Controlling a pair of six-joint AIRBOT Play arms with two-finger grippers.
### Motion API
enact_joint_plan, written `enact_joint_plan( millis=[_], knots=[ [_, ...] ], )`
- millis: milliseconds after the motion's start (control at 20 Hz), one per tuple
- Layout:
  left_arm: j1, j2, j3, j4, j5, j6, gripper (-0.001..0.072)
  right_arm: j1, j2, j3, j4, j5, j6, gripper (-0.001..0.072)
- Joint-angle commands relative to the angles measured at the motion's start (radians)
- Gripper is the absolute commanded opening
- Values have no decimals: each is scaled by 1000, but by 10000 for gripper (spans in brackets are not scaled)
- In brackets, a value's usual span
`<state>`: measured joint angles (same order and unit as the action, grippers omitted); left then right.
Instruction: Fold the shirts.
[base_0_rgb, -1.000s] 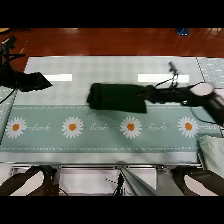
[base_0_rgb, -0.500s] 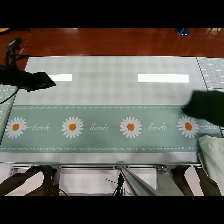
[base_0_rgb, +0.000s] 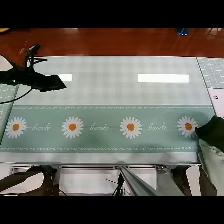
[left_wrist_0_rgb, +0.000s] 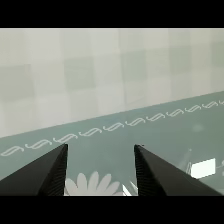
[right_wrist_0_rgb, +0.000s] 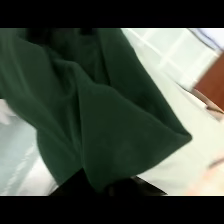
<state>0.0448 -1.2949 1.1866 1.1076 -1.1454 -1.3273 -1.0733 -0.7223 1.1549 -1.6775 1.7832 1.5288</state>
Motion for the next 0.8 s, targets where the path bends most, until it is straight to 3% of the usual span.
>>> enact_joint_plan(
  millis=[0, 300, 600, 650, 700, 750],
  knots=[
    [10, -45, 0, 9, 84, 33, 493, -19, 2, -29, -203, 38, 13, 38],
    [59, -93, 0, 27, 144, 34, 494, -19, 2, -174, -441, 63, 15, 38],
    [109, -95, 0, 38, 143, 61, 494, -64, 13, -402, -582, 51, 4, 39],
    [117, -95, 0, 38, 143, 61, 493, -89, 13, -418, -588, 40, -5, 68],
    [124, -95, 0, 39, 143, 61, 493, -120, 13, -424, -586, 21, -31, 197],
    [126, -96, 0, 39, 143, 63, 494, -150, 13, -423, -583, -1, -35, 404]
  ],
)
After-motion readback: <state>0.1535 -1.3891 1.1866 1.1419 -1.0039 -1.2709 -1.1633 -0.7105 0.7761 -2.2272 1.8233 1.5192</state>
